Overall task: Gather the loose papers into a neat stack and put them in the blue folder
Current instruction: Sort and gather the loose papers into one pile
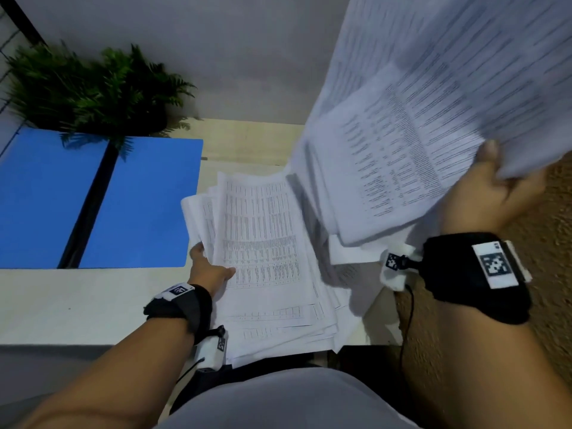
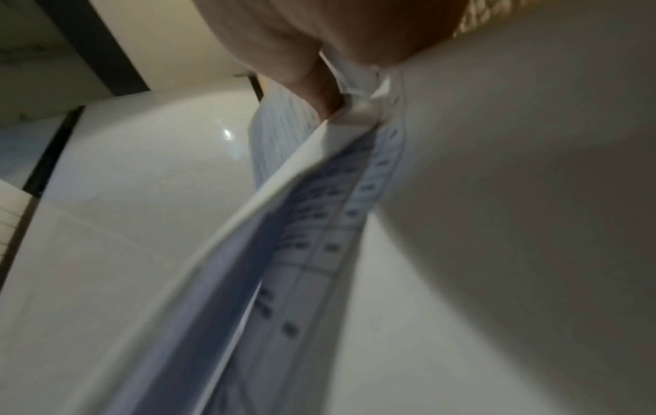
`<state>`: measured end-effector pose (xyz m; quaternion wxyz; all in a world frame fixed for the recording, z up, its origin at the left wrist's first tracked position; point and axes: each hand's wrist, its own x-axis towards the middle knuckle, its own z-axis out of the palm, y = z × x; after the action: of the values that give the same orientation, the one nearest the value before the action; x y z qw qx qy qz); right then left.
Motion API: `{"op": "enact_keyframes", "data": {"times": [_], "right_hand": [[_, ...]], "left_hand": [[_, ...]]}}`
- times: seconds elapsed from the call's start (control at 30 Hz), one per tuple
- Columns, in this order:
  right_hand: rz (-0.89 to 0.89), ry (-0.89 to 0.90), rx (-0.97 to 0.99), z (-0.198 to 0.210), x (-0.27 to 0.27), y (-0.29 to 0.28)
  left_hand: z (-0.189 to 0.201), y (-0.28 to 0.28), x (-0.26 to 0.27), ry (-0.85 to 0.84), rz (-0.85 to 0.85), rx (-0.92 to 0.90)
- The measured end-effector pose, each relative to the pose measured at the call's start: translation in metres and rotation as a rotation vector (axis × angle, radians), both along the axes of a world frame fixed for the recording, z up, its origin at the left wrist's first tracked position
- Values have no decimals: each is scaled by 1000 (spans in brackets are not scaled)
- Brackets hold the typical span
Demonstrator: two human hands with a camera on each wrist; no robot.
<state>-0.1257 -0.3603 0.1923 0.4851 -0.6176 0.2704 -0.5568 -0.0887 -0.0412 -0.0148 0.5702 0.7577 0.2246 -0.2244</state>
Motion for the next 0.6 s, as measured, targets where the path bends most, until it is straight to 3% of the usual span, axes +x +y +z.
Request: {"op": "enact_keyframes", "data": {"times": [0.1, 0.17, 0.23, 0.37, 0.47, 0.6], "right_hand": [[90, 137, 249, -30, 4, 25], [133, 262, 433, -65, 2, 45], [168, 409, 551, -103, -4, 61], [268, 625, 722, -167, -16, 73], [269, 740, 747, -181, -23, 64], [257, 771, 729, -171, -19, 38]], "left_hand": [[4, 1, -5, -197, 15, -35], [10, 1, -8, -223, -59, -17], [14, 1, -4, -192, -67, -107], [24, 4, -2, 11, 97, -247], [19, 14, -1, 84, 258, -505], [9, 28, 5, 177, 287, -502]]}}
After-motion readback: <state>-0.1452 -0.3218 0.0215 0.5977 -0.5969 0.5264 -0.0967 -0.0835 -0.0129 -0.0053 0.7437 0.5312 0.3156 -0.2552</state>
